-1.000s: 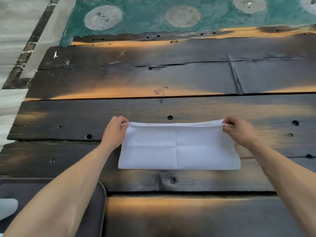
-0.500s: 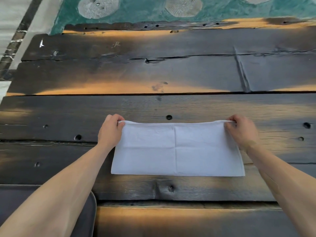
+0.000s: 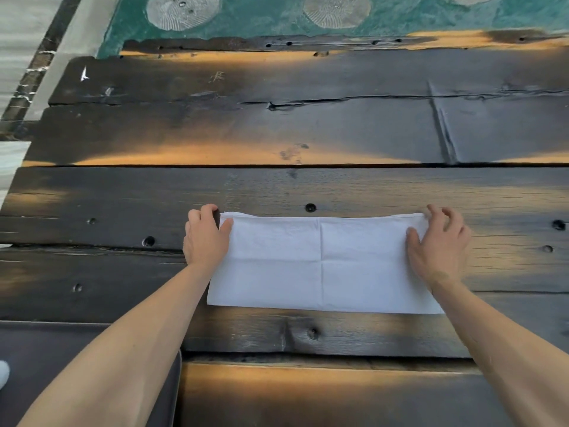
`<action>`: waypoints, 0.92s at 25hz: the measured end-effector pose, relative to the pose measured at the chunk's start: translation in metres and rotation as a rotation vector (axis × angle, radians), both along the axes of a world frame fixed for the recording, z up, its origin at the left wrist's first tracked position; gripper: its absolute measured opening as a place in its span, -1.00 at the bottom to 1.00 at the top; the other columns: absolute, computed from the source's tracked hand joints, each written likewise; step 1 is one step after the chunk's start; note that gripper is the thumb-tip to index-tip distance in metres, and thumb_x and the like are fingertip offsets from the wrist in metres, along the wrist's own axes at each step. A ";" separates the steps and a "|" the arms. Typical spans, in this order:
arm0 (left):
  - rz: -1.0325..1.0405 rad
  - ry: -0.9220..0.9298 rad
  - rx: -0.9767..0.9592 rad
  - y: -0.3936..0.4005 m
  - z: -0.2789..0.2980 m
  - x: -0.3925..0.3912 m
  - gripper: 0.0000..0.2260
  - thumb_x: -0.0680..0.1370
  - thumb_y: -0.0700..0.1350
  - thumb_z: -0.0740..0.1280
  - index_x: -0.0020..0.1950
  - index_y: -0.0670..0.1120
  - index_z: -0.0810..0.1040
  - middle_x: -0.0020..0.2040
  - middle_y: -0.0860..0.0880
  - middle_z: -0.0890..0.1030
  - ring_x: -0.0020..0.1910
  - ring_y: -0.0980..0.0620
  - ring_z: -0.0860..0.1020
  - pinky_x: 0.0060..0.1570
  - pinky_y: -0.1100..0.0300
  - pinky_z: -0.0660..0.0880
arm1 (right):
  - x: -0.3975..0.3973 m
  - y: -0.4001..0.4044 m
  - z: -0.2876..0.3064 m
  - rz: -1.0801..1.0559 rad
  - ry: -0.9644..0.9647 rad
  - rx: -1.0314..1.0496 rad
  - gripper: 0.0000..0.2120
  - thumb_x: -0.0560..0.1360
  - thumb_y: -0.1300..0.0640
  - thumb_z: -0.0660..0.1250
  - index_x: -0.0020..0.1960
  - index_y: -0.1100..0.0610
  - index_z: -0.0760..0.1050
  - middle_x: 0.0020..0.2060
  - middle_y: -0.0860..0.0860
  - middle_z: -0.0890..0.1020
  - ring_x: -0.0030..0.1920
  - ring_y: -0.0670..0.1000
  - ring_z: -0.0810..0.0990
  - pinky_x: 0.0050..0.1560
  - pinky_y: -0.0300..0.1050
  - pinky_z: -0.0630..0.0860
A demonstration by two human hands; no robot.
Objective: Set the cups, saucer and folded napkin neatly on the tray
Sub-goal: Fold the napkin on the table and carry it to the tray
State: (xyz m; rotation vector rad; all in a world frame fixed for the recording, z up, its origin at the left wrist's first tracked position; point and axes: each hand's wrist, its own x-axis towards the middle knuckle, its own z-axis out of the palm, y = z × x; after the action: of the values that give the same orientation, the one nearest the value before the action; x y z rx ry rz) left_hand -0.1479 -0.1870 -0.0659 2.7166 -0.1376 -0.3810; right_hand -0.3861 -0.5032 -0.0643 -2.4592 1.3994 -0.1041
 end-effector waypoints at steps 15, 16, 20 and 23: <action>0.183 0.238 -0.027 0.026 0.017 -0.069 -0.40 0.48 0.00 0.45 0.44 -0.07 0.31 0.31 -0.14 0.33 0.12 -0.18 0.46 0.03 0.00 0.43 | -0.060 0.101 -0.016 0.359 0.318 0.055 -0.37 0.56 -0.29 -0.26 0.57 -0.11 -0.22 0.59 0.00 -0.17 0.55 0.14 -0.28 0.50 0.30 -0.19; 0.206 0.259 -0.056 0.025 0.017 -0.067 -0.41 0.46 -0.03 0.47 0.43 -0.07 0.32 0.30 -0.15 0.34 0.03 -0.16 0.48 0.01 0.03 0.43 | -0.059 0.101 -0.016 0.361 0.326 0.057 -0.37 0.56 -0.30 -0.29 0.57 -0.11 -0.26 0.58 -0.01 -0.20 0.55 0.14 -0.30 0.50 0.29 -0.22; 0.294 0.334 -0.174 0.025 0.015 -0.056 -0.60 0.47 -0.06 0.46 0.23 -0.10 0.43 0.13 -0.10 0.52 0.03 -0.11 0.51 -0.08 0.07 0.43 | -0.060 0.101 -0.017 0.371 0.343 0.054 -0.35 0.49 -0.32 -0.44 0.54 -0.14 -0.38 0.56 -0.02 -0.29 0.54 0.13 -0.35 0.48 0.27 -0.29; 0.273 0.396 -0.249 0.028 0.015 -0.050 -0.80 0.55 -0.01 0.33 0.02 -0.13 0.49 -0.01 -0.07 0.57 0.00 -0.11 0.54 -0.19 0.09 0.39 | -0.060 0.100 -0.021 0.382 0.343 0.064 -0.37 0.50 -0.33 -0.45 0.50 -0.15 -0.46 0.54 -0.03 -0.35 0.53 0.12 -0.38 0.48 0.27 -0.30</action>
State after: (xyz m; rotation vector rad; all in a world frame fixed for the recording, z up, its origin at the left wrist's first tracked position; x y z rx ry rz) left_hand -0.1979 -0.1593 -0.0505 2.3215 0.2744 -0.7512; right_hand -0.4461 -0.4032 -0.0848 -2.7277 0.9973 0.4575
